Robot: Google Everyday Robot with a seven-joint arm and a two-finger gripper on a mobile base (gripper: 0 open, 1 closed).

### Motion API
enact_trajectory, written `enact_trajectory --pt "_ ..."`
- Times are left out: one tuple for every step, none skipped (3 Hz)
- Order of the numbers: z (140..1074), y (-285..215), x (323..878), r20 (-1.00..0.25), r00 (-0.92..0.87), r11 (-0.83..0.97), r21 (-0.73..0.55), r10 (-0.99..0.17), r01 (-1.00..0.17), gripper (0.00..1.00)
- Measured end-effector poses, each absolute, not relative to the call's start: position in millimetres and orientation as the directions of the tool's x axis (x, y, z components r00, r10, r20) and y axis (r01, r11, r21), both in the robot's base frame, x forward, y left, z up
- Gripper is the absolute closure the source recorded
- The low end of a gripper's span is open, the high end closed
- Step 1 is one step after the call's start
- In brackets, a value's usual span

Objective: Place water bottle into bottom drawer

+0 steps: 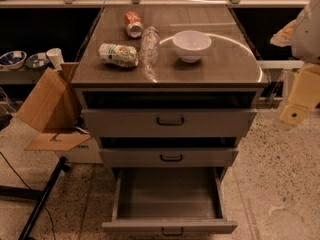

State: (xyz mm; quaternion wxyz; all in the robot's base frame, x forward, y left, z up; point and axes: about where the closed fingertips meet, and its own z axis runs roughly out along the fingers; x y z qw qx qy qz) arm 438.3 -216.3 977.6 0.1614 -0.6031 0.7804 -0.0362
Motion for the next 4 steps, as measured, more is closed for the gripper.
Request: enact_trajectory --pt "977.8 -216.2 438.3 -0.208 -0.22 0.27 -0.252 -0.953 -0.929 0.0" --pt "997.0 -203.4 456.8 -0.195 -0.18 0.229 -0.264 -0.964 -0.937 0.0" --pt "1030.5 -179.1 488.8 -0.22 -0.157 0.223 -0.316 -0.963 -0.922 0.0" --pt "1060.8 -155.4 523.3 -0.276 -0.151 0.251 -0.375 -0.949 -0.893 0.0"
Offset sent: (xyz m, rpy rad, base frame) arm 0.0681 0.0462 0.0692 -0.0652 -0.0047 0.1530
